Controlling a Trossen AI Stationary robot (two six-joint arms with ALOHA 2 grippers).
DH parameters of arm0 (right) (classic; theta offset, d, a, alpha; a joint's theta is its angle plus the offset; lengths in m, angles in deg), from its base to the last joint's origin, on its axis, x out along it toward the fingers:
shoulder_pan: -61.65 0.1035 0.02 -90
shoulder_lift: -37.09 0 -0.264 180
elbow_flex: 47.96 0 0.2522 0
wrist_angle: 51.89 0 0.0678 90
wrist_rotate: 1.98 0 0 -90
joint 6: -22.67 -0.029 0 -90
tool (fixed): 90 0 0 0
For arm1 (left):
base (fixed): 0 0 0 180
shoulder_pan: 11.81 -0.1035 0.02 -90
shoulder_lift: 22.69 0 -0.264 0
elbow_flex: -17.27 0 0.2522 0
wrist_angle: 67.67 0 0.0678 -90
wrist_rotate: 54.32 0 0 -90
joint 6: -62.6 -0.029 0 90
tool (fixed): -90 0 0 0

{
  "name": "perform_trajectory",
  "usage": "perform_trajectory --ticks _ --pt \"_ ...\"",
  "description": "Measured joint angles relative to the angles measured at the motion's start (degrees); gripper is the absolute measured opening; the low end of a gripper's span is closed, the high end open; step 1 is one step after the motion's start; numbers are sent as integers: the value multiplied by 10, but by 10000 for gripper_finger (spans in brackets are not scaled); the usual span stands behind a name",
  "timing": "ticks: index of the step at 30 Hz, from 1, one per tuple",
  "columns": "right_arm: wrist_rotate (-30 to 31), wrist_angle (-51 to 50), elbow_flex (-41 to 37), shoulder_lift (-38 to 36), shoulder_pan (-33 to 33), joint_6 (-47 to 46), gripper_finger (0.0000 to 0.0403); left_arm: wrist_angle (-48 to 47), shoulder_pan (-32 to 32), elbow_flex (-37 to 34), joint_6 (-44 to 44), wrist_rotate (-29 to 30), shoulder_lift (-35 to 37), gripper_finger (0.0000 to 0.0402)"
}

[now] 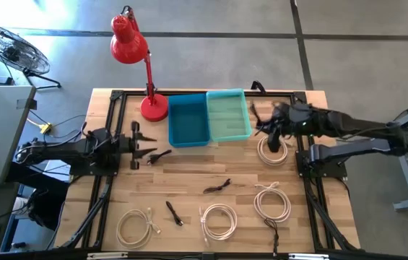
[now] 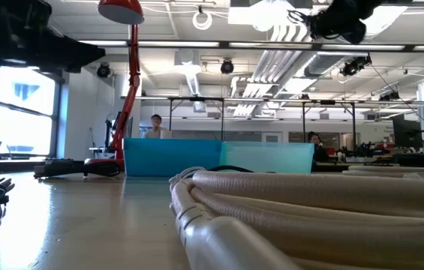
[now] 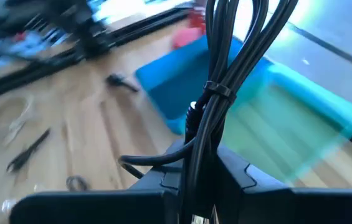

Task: Pick & Place USB Port
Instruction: Put the black usb cable into the blue bin

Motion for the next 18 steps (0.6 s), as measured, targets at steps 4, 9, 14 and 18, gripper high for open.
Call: perform_trajectory --ticks 4,9,14,18 --pt "-2 82 0 54 44 72 38 54 0 14 60 -2 -31 192" --pt "-43 154 0 140 90 212 38 199 0 17 93 -2 -102 212" --pt "-6 239 0 222 122 282 38 275 0 29 107 14 -195 213" --pt "-3 334 0 264 128 335 38 276 0 75 107 -6 -276 213"
